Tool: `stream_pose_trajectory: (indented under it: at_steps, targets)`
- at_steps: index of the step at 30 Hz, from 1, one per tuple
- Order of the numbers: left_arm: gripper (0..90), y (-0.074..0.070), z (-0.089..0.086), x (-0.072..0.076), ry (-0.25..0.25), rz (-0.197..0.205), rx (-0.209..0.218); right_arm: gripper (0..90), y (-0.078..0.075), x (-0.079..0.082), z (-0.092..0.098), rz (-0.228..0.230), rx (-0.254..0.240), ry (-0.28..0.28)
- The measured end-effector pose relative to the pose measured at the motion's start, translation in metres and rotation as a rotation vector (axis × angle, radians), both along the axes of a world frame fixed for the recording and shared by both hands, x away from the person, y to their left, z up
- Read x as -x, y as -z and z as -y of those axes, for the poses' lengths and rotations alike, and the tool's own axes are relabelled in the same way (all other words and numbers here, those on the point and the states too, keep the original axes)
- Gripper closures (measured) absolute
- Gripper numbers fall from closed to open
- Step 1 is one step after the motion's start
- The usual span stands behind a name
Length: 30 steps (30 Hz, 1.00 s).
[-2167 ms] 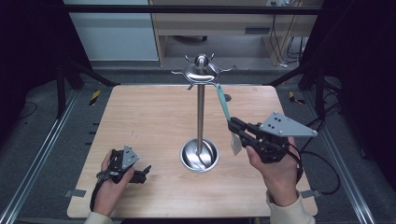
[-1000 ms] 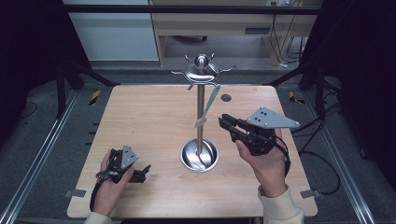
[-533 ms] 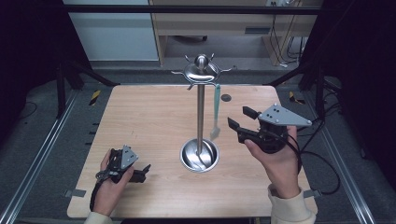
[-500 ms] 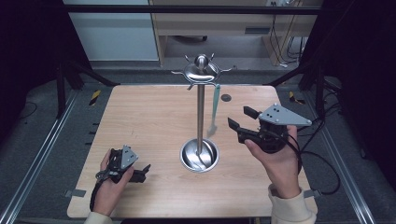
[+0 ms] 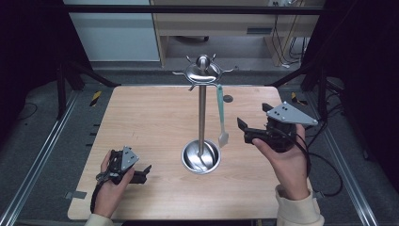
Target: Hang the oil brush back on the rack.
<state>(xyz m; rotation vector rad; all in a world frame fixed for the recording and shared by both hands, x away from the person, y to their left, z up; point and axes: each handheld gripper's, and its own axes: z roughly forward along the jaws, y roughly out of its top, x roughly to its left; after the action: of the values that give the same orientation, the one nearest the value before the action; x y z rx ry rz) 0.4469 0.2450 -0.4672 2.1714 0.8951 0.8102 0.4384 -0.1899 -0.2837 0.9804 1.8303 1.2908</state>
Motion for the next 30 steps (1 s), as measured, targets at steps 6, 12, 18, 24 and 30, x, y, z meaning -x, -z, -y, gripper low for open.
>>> stream_pose_trajectory:
  at_steps: [6, 12, 18, 24, 30]
  targets:
    - [2.6, -0.001, 0.0, 0.0, 0.0, 0.01, 0.002, 9.8, -0.002, 0.001, 0.007, 0.007, -0.007, 0.022]
    - [2.6, -0.001, -0.001, 0.001, -0.009, 0.021, 0.016, 7.2, -0.003, 0.001, 0.015, 0.009, -0.013, 0.036]
    - [2.6, -0.002, -0.001, 0.001, -0.01, 0.024, 0.015, 6.3, -0.001, -0.001, 0.026, 0.011, -0.014, 0.061]
    - [2.5, -0.003, -0.001, 0.001, -0.012, 0.03, 0.016, 7.7, 0.007, -0.007, 0.037, -0.005, -0.001, 0.104]
    - [2.5, -0.003, -0.002, 0.001, -0.018, 0.033, 0.019, 7.9, 0.019, -0.015, 0.045, -0.028, -0.003, 0.121]
